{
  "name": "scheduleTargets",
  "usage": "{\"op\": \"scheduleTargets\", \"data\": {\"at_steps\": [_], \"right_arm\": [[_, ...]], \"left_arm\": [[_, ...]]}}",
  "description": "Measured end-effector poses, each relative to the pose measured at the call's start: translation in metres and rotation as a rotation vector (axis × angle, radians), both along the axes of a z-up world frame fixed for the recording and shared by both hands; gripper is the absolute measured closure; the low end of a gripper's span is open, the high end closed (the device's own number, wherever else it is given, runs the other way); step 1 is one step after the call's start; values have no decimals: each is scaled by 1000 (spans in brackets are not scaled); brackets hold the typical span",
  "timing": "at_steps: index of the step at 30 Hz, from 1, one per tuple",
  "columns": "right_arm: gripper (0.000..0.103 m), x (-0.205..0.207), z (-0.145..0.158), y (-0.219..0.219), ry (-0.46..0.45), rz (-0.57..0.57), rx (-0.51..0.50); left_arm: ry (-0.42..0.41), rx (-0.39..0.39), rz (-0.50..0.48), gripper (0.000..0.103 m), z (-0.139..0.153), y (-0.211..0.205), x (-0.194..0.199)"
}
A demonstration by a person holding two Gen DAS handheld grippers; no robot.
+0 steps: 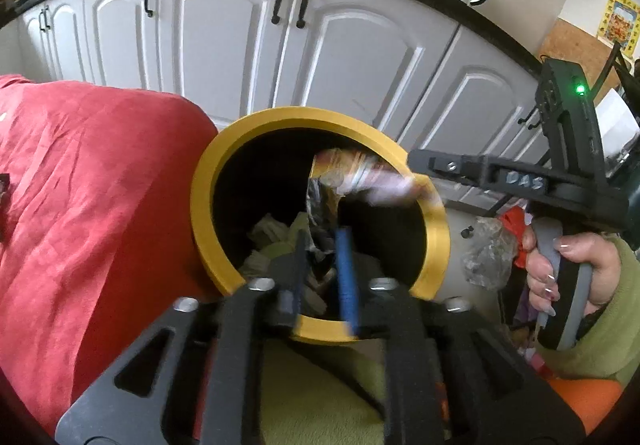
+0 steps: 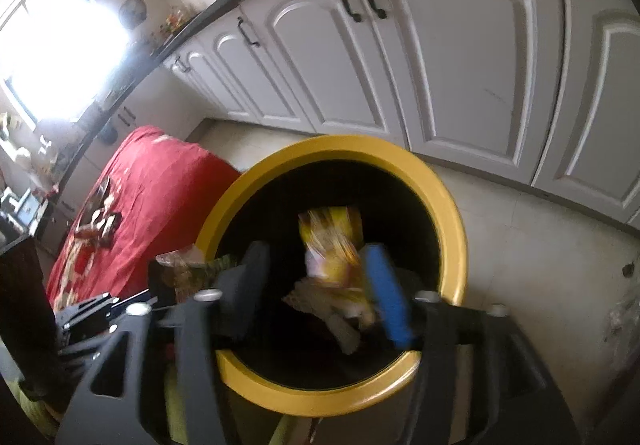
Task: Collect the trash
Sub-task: 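Open both tools to drop the snack bag and dark wrapper into the bin, then move both open tools back toward the red tube and remaining wrappers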
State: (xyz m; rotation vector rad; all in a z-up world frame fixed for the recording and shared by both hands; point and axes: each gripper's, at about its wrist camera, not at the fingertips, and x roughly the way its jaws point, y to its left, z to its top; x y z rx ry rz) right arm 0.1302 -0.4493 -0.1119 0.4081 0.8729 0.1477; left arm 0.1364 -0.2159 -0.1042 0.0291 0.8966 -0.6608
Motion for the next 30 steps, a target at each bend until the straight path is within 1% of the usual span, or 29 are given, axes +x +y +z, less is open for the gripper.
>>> {"op": "scheduleTargets", "data": {"at_steps": [1,2,4,6,7,8,9,11,13,18,23,30], "right_arm": [[42,-1,1,-3,-3,-16,4],[42,-1,1,-5,-4,-21,6],[42,-2,1,-8,-5,-37,1],[42,-2,3,-9,-10,-46,2],[42,-2,4,-9,-12,-47,0],[42,-2,5,-8,-17,-46,-8],[42,-3,8,-6,-26,-43,-21],[42,-4,14,-1,-43,-36,-40],[42,-6,22,6,-69,-22,-62],[42,-11,41,28,-134,23,-105],[40,-18,59,54,-196,78,-143],[37,-22,71,85,-222,153,-207]], "left_arm": [[-4,3,10,71,0,2,0],[-6,3,18,63,1,3,0],[-6,-1,40,55,2,8,1],[-12,-3,70,38,4,14,2],[-16,-5,77,35,6,15,1],[-24,-6,90,31,8,19,1],[-33,-6,108,22,10,23,1],[-43,-16,139,13,14,32,1],[-49,-30,177,11,19,44,1],[-84,-33,259,11,30,68,-1],[-125,-38,313,11,41,88,-6],[-178,-47,360,11,54,109,-15]]}}
